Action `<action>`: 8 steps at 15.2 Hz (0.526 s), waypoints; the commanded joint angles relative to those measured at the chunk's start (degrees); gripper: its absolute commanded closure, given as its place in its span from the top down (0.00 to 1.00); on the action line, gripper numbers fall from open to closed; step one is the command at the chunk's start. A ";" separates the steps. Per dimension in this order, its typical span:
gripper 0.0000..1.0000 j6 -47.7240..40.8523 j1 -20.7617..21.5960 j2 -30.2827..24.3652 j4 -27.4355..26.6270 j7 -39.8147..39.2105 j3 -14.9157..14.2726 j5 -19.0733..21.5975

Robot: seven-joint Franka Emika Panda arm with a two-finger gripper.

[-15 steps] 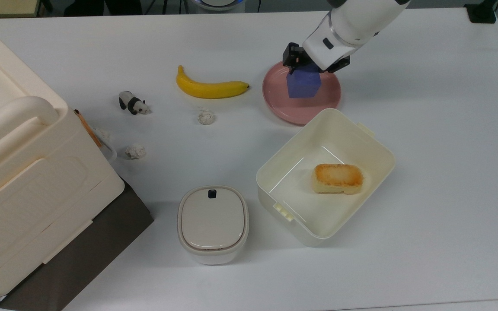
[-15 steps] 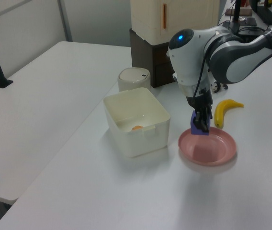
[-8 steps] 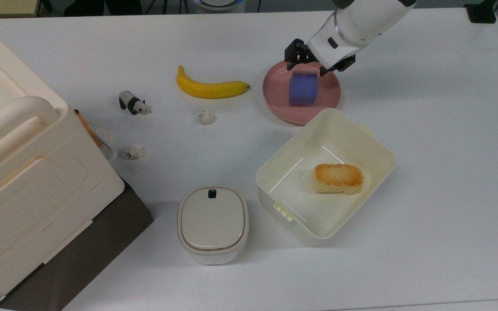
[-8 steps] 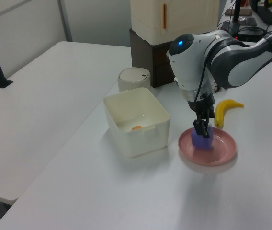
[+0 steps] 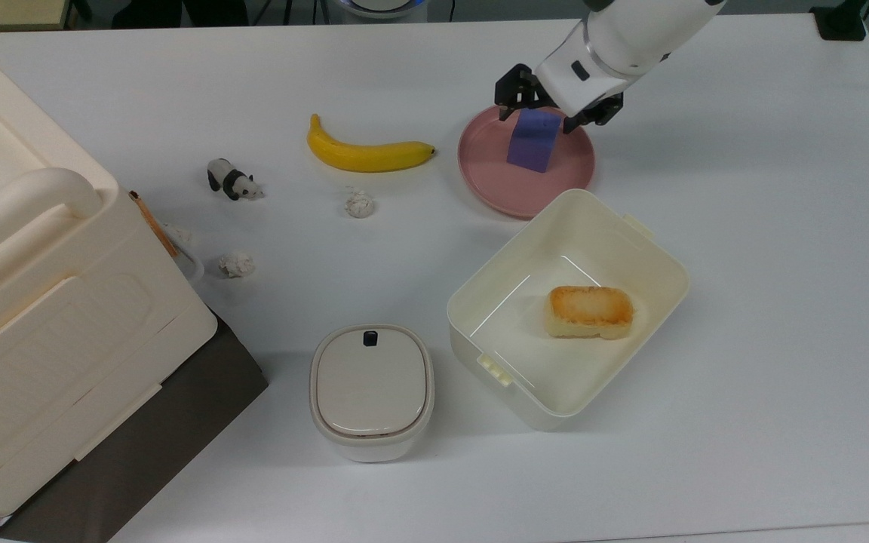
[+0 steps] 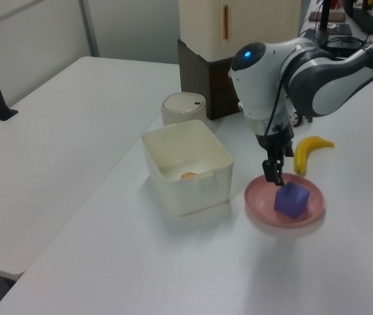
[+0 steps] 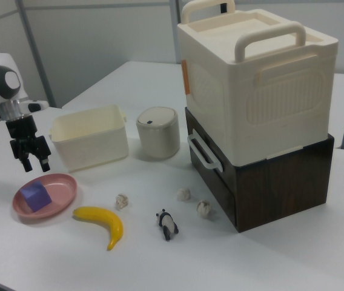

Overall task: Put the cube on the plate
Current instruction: 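Open the gripper to release the cube and lift away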

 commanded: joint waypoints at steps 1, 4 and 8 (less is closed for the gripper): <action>1.00 -1.11 -4.48 -5.29 0.45 0.70 -0.34 -0.59; 1.00 -1.11 -9.32 -9.96 0.45 -0.35 -1.12 -0.15; 1.00 -0.93 -9.33 -15.76 0.63 -6.40 -9.37 2.30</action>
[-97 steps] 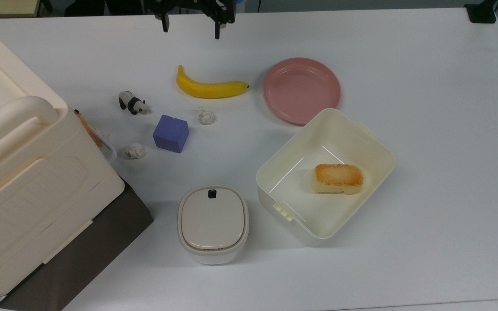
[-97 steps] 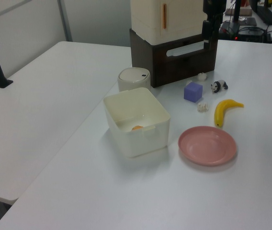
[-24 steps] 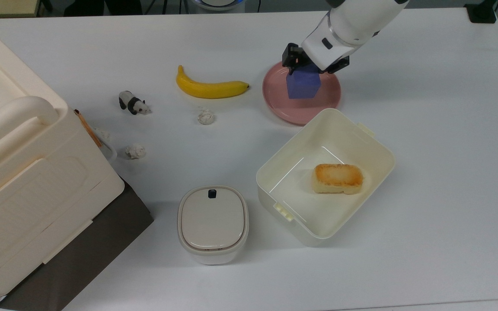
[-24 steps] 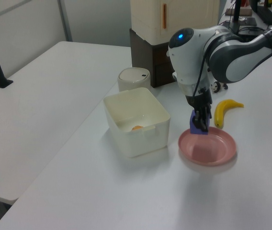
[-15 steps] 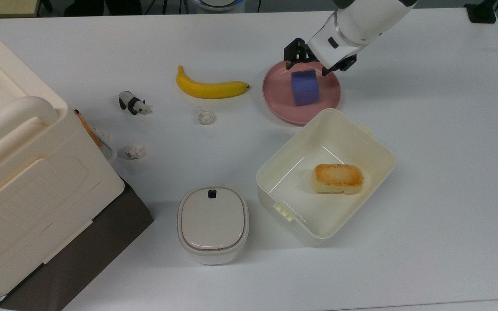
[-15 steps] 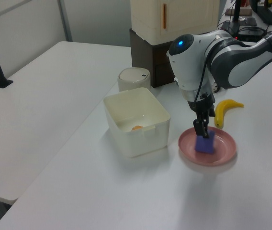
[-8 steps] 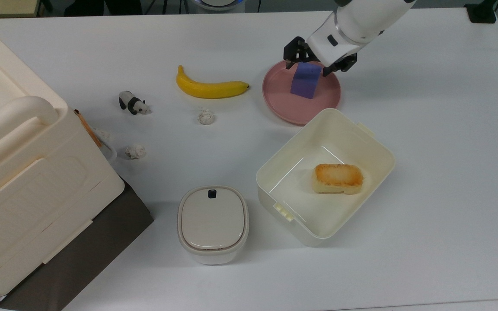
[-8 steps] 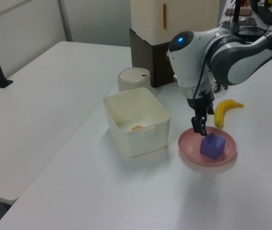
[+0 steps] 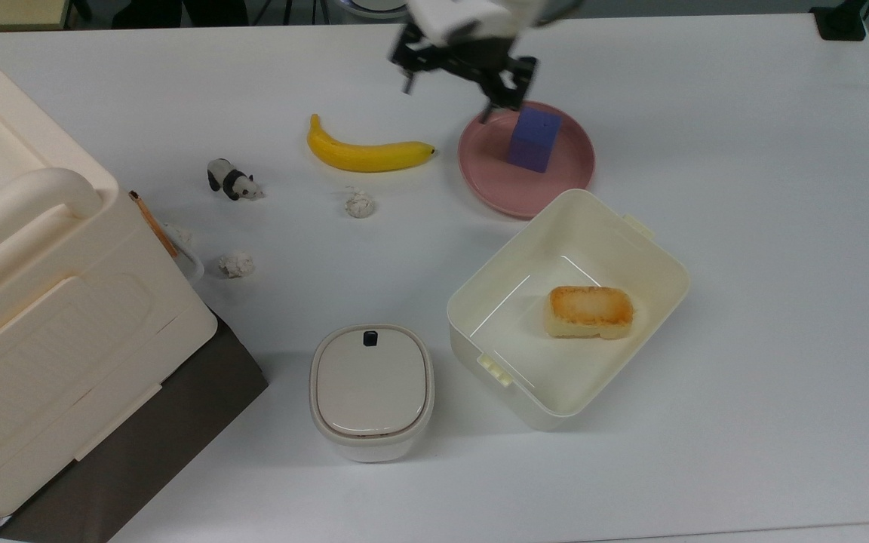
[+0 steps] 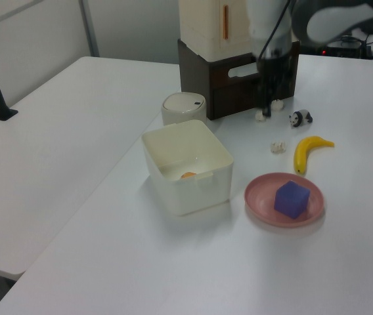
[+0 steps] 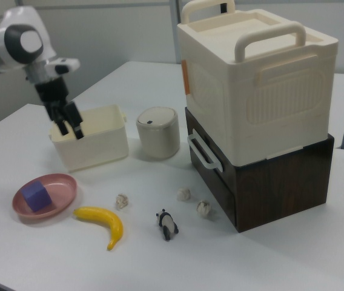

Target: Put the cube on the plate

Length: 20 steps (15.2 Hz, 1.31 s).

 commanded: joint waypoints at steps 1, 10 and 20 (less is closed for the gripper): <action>1.00 -0.99 1.05 -7.05 -0.91 -6.93 -8.01 3.99; 1.00 -6.88 2.02 -15.24 0.77 -17.42 -21.48 10.95; 1.00 -3.81 2.02 -10.06 4.63 -16.01 -22.01 11.74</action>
